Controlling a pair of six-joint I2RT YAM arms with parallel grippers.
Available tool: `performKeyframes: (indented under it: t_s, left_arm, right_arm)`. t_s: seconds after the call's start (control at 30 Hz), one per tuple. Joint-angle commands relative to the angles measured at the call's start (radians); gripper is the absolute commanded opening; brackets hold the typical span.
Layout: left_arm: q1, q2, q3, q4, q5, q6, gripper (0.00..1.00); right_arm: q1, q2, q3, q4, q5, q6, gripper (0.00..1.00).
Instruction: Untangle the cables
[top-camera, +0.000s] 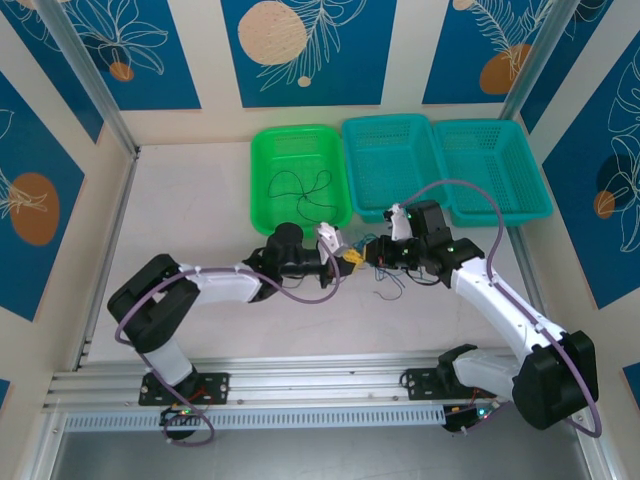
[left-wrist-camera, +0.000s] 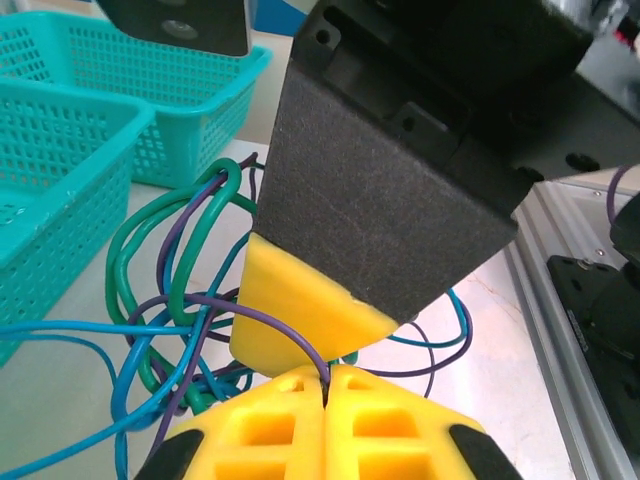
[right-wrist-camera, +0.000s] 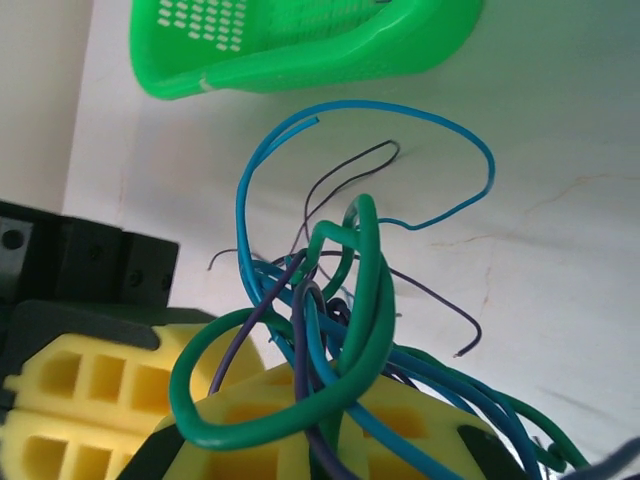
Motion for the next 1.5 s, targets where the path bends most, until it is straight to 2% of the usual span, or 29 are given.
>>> performKeyframes:
  t_s: [0.0,0.07,0.13,0.23,0.33,0.37,0.43,0.47,0.57,0.6,0.67,0.73,0.87,1.03,1.3,1.47]
  left_arm:
    - [-0.003,-0.076,0.019,0.052,-0.097,-0.045,0.0]
    - [-0.003,-0.135,0.0,0.006,-0.149,-0.06,0.0]
    - [-0.004,-0.194,-0.019,-0.043,-0.211,-0.076,0.0]
    - [-0.004,-0.274,-0.043,-0.125,-0.27,-0.082,0.0]
    - [-0.002,-0.343,-0.088,-0.129,-0.284,-0.095,0.0]
    - [-0.003,-0.363,-0.099,-0.126,-0.284,-0.099,0.0]
    - [-0.004,-0.384,-0.113,-0.135,-0.271,-0.092,0.0]
    - [-0.003,-0.38,-0.114,-0.145,-0.249,-0.079,0.0]
    - [-0.006,-0.339,-0.1,-0.19,-0.193,-0.042,0.0]
    - [-0.007,-0.325,-0.098,-0.196,-0.194,-0.04,0.06]
    - [-0.008,-0.306,-0.107,-0.194,-0.225,-0.032,0.19]
    - [-0.006,-0.294,-0.105,-0.22,-0.241,0.007,0.26]
    - [-0.007,-0.244,-0.093,-0.241,-0.207,0.075,0.34]
    - [-0.009,-0.158,-0.075,-0.156,-0.092,0.059,0.46]
    - [-0.01,-0.007,-0.002,-0.074,-0.08,0.061,0.49]
    - [-0.01,0.065,0.022,-0.024,-0.141,0.166,0.5]
  right_arm:
    - [-0.009,-0.02,-0.058,-0.041,0.194,0.046,0.03]
    - [-0.063,-0.023,-0.095,-0.059,0.31,0.118,0.08]
    - [-0.144,-0.026,-0.13,-0.071,0.349,0.18,0.11]
    - [-0.263,-0.036,-0.195,-0.027,0.303,0.226,0.16]
    - [-0.336,-0.038,-0.238,0.004,0.268,0.266,0.22]
    - [-0.353,-0.036,-0.246,0.009,0.265,0.272,0.21]
    - [-0.366,-0.035,-0.26,0.046,0.206,0.244,0.08]
    - [-0.362,-0.036,-0.263,0.071,0.152,0.222,0.05]
    - [-0.332,-0.036,-0.251,0.123,-0.01,0.152,0.05]
    - [-0.31,-0.039,-0.237,0.122,-0.037,0.13,0.05]
    - [-0.248,-0.044,-0.194,0.084,-0.039,0.087,0.06]
    - [-0.182,-0.044,-0.152,0.04,-0.007,0.045,0.06]
    - [-0.099,-0.031,-0.095,-0.006,0.016,0.014,0.04]
    - [-0.047,-0.018,-0.064,-0.012,0.012,0.03,0.03]
    - [0.01,-0.002,-0.016,-0.038,0.019,0.015,0.02]
    - [0.023,-0.002,-0.009,-0.042,0.016,0.005,0.02]
